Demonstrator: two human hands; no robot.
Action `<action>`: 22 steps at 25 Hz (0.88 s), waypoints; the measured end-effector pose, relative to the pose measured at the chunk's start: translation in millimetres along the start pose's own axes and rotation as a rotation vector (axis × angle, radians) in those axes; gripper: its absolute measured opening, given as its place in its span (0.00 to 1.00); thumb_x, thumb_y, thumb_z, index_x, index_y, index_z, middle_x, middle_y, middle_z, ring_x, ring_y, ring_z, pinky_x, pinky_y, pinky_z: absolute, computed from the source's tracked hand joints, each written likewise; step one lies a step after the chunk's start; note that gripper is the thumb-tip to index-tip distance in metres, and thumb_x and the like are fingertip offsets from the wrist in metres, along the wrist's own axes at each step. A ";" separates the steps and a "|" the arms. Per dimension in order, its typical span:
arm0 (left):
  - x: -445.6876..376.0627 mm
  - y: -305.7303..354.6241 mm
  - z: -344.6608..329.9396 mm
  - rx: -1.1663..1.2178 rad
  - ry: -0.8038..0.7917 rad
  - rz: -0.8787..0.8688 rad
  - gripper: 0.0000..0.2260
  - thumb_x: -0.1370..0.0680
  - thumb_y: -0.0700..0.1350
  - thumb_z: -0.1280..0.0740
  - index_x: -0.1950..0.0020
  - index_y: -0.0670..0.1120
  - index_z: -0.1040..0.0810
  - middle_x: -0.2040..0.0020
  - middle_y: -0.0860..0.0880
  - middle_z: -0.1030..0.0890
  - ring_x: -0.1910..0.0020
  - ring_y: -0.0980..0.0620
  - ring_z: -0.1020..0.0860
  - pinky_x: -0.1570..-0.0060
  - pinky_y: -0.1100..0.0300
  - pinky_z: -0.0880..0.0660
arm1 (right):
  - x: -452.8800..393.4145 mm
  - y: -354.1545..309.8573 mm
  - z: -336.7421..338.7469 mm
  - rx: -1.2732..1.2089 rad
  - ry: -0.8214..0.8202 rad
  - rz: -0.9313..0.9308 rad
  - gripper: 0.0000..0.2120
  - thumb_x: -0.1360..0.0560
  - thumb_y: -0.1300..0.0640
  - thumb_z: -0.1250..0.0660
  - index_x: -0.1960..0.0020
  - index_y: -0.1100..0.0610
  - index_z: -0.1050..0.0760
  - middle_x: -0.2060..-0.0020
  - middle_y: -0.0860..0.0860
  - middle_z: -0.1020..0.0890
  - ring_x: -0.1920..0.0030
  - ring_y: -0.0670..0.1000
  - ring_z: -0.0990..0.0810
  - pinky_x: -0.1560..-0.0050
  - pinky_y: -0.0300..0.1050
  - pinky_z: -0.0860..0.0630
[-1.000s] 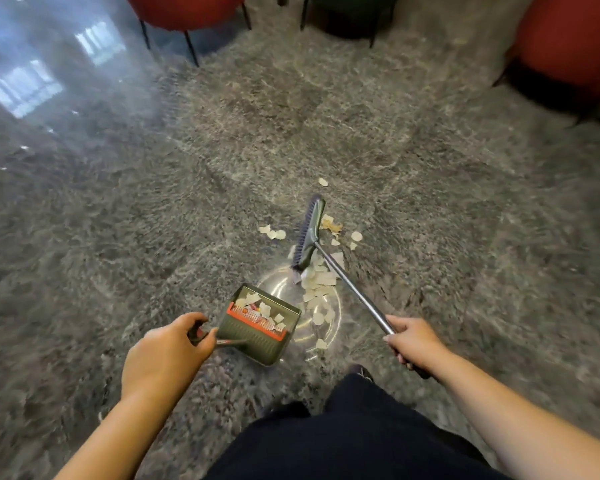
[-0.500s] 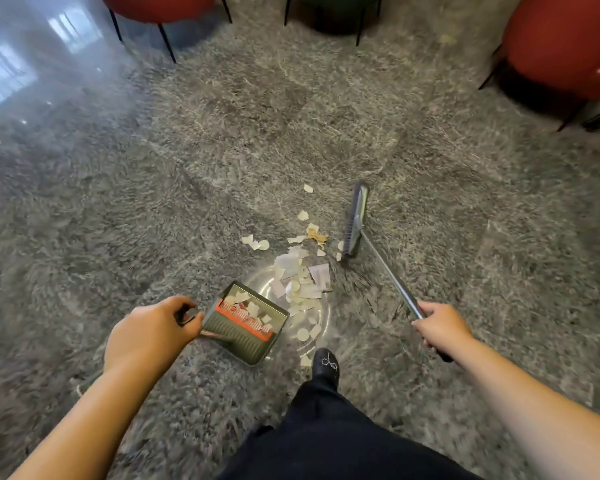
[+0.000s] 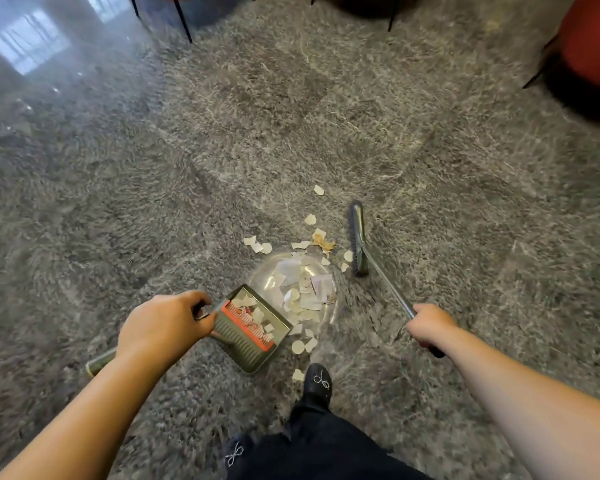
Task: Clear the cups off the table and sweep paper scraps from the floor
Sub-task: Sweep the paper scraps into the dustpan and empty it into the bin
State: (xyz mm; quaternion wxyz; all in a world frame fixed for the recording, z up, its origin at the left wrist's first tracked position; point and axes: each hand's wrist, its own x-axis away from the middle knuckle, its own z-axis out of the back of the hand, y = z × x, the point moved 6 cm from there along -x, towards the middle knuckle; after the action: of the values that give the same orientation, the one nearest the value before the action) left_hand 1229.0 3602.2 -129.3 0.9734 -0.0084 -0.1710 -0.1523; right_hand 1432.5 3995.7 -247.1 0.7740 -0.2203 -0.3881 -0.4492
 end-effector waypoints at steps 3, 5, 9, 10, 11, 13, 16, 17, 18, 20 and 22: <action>-13.0 14.5 5.2 -0.032 0.000 -0.014 0.15 0.28 0.65 0.34 0.45 0.62 0.21 0.57 0.56 0.17 0.57 0.54 0.19 0.66 0.62 0.28 | -19.7 -14.8 -15.0 -0.090 -0.103 0.034 0.25 0.24 0.65 0.45 0.28 0.53 0.35 0.61 0.56 0.24 0.77 0.52 0.25 0.78 0.35 0.33; -17.8 20.4 5.3 -0.035 0.002 -0.016 0.15 0.28 0.65 0.35 0.45 0.62 0.21 0.56 0.56 0.17 0.56 0.54 0.19 0.66 0.62 0.29 | -25.8 -17.8 -29.4 -0.198 -0.148 0.031 0.32 0.24 0.67 0.47 0.24 0.46 0.43 0.64 0.55 0.26 0.84 0.47 0.30 0.80 0.33 0.35; -22.3 20.8 6.4 -0.022 0.012 -0.020 0.15 0.27 0.65 0.35 0.45 0.62 0.21 0.59 0.56 0.17 0.58 0.53 0.19 0.67 0.62 0.27 | -30.8 -16.3 -57.4 -0.298 -0.240 0.025 0.32 0.22 0.64 0.45 0.24 0.41 0.46 0.68 0.54 0.25 0.80 0.49 0.30 0.79 0.36 0.34; -23.3 20.5 6.3 -0.028 0.013 -0.026 0.15 0.27 0.65 0.35 0.45 0.61 0.21 0.59 0.56 0.17 0.59 0.53 0.19 0.67 0.62 0.26 | -29.7 -16.5 -62.2 -0.316 -0.243 0.032 0.31 0.22 0.63 0.43 0.24 0.42 0.46 0.66 0.54 0.25 0.77 0.49 0.29 0.78 0.37 0.33; -24.2 19.7 6.1 -0.033 0.013 -0.028 0.15 0.27 0.65 0.35 0.45 0.61 0.21 0.59 0.56 0.17 0.59 0.53 0.19 0.67 0.62 0.26 | -27.6 -16.4 -66.9 -0.358 -0.243 0.028 0.30 0.21 0.61 0.42 0.24 0.42 0.45 0.66 0.54 0.25 0.75 0.50 0.29 0.77 0.38 0.32; -27.5 19.6 6.0 -0.020 0.013 -0.018 0.15 0.28 0.65 0.35 0.46 0.61 0.21 0.59 0.55 0.17 0.59 0.52 0.19 0.67 0.61 0.27 | -21.8 -15.8 -75.7 -0.450 -0.252 0.007 0.28 0.20 0.59 0.41 0.24 0.42 0.45 0.67 0.55 0.25 0.74 0.50 0.31 0.76 0.40 0.31; -33.6 23.2 5.2 -0.007 0.012 -0.030 0.14 0.28 0.64 0.35 0.47 0.61 0.21 0.60 0.55 0.18 0.60 0.50 0.19 0.68 0.62 0.31 | -12.3 -18.2 -82.8 -0.545 -0.286 -0.030 0.28 0.20 0.59 0.41 0.24 0.42 0.44 0.67 0.55 0.27 0.74 0.50 0.32 0.75 0.40 0.31; -35.0 23.9 4.8 -0.004 0.014 -0.043 0.13 0.28 0.63 0.35 0.47 0.61 0.20 0.60 0.54 0.18 0.60 0.50 0.20 0.69 0.62 0.32 | -7.3 -21.4 -84.7 -0.558 -0.298 -0.033 0.27 0.19 0.59 0.41 0.24 0.42 0.44 0.67 0.55 0.27 0.74 0.50 0.32 0.76 0.40 0.31; -35.1 24.0 3.9 -0.003 0.014 -0.055 0.13 0.28 0.62 0.35 0.46 0.61 0.21 0.60 0.54 0.18 0.61 0.50 0.20 0.69 0.62 0.33 | -0.7 -26.1 -87.2 -0.558 -0.315 -0.028 0.27 0.19 0.59 0.41 0.24 0.43 0.44 0.67 0.55 0.27 0.75 0.49 0.32 0.76 0.39 0.31; -34.1 22.0 1.5 -0.005 0.022 -0.085 0.14 0.28 0.62 0.36 0.46 0.61 0.21 0.63 0.55 0.20 0.62 0.50 0.20 0.70 0.62 0.33 | 18.5 -38.2 -95.9 -0.548 -0.357 -0.010 0.27 0.19 0.60 0.42 0.24 0.44 0.44 0.67 0.55 0.27 0.76 0.48 0.31 0.77 0.39 0.31; -32.6 16.4 -0.9 0.011 0.025 -0.106 0.14 0.28 0.62 0.37 0.45 0.61 0.21 0.66 0.55 0.24 0.62 0.51 0.20 0.70 0.62 0.33 | 41.1 -49.7 -111.5 -0.554 -0.414 -0.004 0.28 0.19 0.60 0.41 0.24 0.44 0.44 0.67 0.54 0.27 0.77 0.47 0.31 0.78 0.38 0.31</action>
State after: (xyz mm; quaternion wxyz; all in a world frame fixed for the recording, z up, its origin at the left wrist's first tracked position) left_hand 1205.1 3627.4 -140.6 0.9661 0.0079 -0.1598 -0.2028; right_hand 1446.5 3872.4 -281.7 0.5887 -0.5079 -0.4006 -0.4847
